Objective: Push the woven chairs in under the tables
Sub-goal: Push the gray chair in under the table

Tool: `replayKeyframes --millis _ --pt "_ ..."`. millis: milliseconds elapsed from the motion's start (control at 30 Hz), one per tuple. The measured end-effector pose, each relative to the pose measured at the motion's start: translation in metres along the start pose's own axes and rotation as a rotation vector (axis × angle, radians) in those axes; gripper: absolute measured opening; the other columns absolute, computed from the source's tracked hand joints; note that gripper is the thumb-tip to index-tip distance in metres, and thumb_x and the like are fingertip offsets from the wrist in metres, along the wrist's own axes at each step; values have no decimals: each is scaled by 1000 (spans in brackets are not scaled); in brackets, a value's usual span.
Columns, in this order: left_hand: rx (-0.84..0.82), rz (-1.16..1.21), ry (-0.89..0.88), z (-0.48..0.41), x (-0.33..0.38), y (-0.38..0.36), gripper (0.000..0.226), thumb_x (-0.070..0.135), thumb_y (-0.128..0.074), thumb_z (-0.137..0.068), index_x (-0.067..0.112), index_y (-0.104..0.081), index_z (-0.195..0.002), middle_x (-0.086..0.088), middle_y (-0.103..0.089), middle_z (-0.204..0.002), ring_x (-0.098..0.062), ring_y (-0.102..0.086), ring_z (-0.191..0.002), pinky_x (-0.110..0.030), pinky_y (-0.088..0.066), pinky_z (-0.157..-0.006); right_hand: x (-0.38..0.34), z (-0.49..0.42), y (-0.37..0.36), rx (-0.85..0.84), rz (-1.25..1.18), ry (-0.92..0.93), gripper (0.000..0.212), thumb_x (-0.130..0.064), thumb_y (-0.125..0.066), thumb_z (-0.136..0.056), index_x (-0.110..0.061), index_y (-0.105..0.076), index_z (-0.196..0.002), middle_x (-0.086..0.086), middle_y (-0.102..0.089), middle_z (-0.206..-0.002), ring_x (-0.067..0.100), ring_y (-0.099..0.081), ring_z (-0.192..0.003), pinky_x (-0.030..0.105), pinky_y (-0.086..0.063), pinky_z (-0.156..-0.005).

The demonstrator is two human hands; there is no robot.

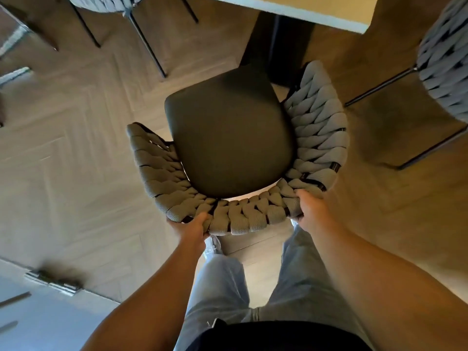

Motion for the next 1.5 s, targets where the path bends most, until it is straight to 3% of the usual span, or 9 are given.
replayKeyframes --millis 67,167,400,600,800,933,1167,1300,1500 --pt "-18 -32 -6 -12 14 16 50 -9 -61 -91 25 -35 -115 -3 -55 -97 -22 -60 -75 -50 -53 -83 29 -21 -1 44 -15 -24 64 -34 -81 -72 -25 -54 -130 15 -64 -123 38 -67 -99 58 -61 -70" --pt "-45 -98 -1 -35 38 45 56 -9 -66 -86 27 -36 -115 -8 -56 -112 -31 -64 -91 -55 -54 -89 64 -10 -13 67 -82 -44 44 -35 -79 -77 -26 -57 -114 16 -65 -121 39 -66 -100 62 -60 -74" --pt "-91 -259 -52 -74 87 87 81 -5 -79 -76 28 -35 -136 -7 -55 -122 -32 -65 -93 -42 -57 -62 108 84 -69 30 -290 -61 33 -11 -71 -91 -20 -49 -114 14 -61 -98 35 -61 -98 61 -56 -91" --pt "-150 -247 6 -87 88 94 88 15 -89 -70 30 -35 -137 -8 -57 -133 -37 -67 -105 -60 -58 -82 118 86 -74 67 -383 -18 60 -24 -84 -79 -16 -51 -128 15 -63 -116 37 -62 -104 62 -58 -80" --pt "-169 -160 19 -88 70 85 77 -7 -80 -74 32 -36 -124 -3 -62 -110 -37 -67 -97 -67 -54 -84 127 82 -76 -4 -371 -2 57 -20 -83 -81 -17 -55 -130 20 -70 -117 42 -68 -105 61 -59 -77" --pt "-185 -182 49 -98 69 84 66 -20 -69 -74 17 -47 -124 -18 -67 -113 -40 -69 -94 -59 -58 -75 128 82 -86 -7 -391 29 46 -6 -76 -85 -20 -59 -126 19 -71 -114 40 -69 -103 63 -58 -81" --pt "-231 -280 -15 -139 113 94 68 -19 -69 -73 18 -44 -124 -16 -66 -111 -39 -69 -91 -54 -60 -65 142 98 -128 57 -505 47 40 -4 -72 -88 -18 -59 -123 18 -69 -110 35 -69 -94 52 -61 -70" --pt "-296 -437 -77 -167 159 100 72 -11 -78 -68 24 -42 -120 -15 -65 -114 -40 -71 -93 -63 -59 -68 165 112 -168 12 -586 29 28 0 -64 -93 -26 -56 -99 13 -65 -102 31 -64 -89 57 -55 -83" --pt "-371 -537 -111 -192 201 101 77 -6 -83 -69 28 -40 -123 -13 -62 -119 -40 -69 -97 -62 -59 -72 185 120 -210 17 -686 -17 40 -1 -70 -88 -23 -52 -115 18 -64 -113 39 -64 -100 67 -55 -86"
Point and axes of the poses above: each hand's wrist, its own z-axis away from the middle knuckle, its own y-axis out of the back of the hand, x = y × z, the point moved 7 cm from there along -z, towards the middle knuckle
